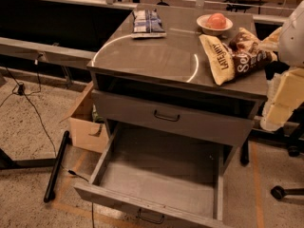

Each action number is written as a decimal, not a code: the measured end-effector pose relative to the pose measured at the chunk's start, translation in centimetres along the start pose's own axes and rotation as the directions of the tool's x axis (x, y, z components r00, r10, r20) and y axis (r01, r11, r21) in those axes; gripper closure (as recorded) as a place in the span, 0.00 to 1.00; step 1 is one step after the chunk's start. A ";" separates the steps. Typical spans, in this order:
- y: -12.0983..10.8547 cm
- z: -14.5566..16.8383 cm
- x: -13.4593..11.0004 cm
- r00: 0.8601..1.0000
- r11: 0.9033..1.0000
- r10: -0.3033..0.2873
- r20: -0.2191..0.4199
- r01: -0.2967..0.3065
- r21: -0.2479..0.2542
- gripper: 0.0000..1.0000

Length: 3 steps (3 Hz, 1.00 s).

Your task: Pick apple from paper bowl and place on counter

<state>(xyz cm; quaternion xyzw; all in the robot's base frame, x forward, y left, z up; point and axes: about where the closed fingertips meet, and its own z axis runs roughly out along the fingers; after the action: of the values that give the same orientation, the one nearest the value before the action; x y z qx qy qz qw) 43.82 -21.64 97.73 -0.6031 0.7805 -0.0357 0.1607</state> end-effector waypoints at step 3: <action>-3.9 0.4 -0.3 0.990 0.995 0.074 0.117 -0.081 0.061 0.00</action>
Offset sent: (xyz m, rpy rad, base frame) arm 0.0052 -0.0005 0.0008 0.0356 -0.0248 -0.0080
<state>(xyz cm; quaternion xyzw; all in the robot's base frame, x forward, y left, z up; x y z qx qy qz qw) 47.66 -22.39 98.35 -0.5678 0.7913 -0.0204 0.2260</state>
